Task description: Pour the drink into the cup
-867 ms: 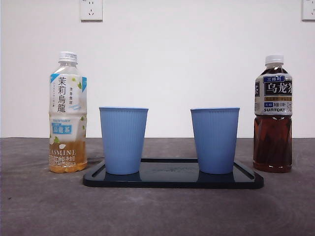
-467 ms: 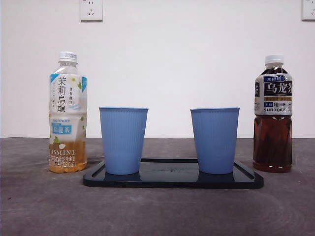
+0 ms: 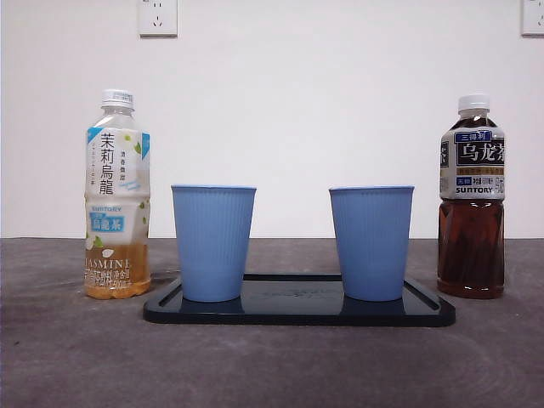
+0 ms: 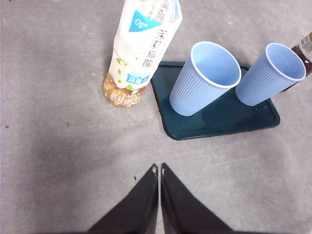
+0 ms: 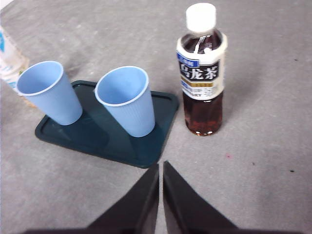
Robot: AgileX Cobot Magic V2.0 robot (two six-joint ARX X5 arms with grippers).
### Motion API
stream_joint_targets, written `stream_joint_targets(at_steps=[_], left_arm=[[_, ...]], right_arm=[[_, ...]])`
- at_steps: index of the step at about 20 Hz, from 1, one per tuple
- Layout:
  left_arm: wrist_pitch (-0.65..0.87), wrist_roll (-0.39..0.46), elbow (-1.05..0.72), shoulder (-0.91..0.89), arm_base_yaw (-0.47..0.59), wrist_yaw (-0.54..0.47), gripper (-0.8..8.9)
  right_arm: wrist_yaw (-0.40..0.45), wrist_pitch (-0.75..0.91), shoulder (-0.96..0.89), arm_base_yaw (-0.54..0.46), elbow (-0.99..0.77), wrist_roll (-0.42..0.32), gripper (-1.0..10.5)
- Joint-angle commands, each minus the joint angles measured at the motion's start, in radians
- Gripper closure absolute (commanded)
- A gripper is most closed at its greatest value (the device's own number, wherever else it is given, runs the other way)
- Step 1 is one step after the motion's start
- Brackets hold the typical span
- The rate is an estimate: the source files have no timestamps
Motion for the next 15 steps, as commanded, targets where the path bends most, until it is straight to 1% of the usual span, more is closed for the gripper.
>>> stream_joint_targets(at_steps=[1,3,4,5,6,7,15], left_arm=[[0.003,0.010,0.023,0.003,-0.002,0.003,7.50],[0.003,0.006,0.023,0.003,-0.002,0.003,6.08],[0.003,0.006,0.023,0.003,-0.002,0.003,5.02],[0.003,0.006,0.023,0.003,-0.002,0.003,4.20],[0.003,0.006,0.023,0.003,-0.002,0.003,3.50],[0.001,0.006,0.023,0.003,-0.002,0.003,3.33],[0.001,0.006,0.023,0.003,-0.007,0.003,3.35]], right_arm=[[-0.002,0.004,0.004,0.004,0.016,-0.008,8.9],[-0.002,0.004,0.004,0.004,0.016,-0.002,7.2],[-0.002,0.003,0.004,0.004,0.016,0.004,6.2],[-0.002,0.003,0.004,0.004,0.016,0.008,5.7],[-0.002,0.001,0.004,0.004,0.016,0.017,5.4],[-0.002,-0.002,0.004,0.004,0.016,0.019,5.4],[-0.002,-0.002,0.004,0.004,0.013,0.033,5.4]])
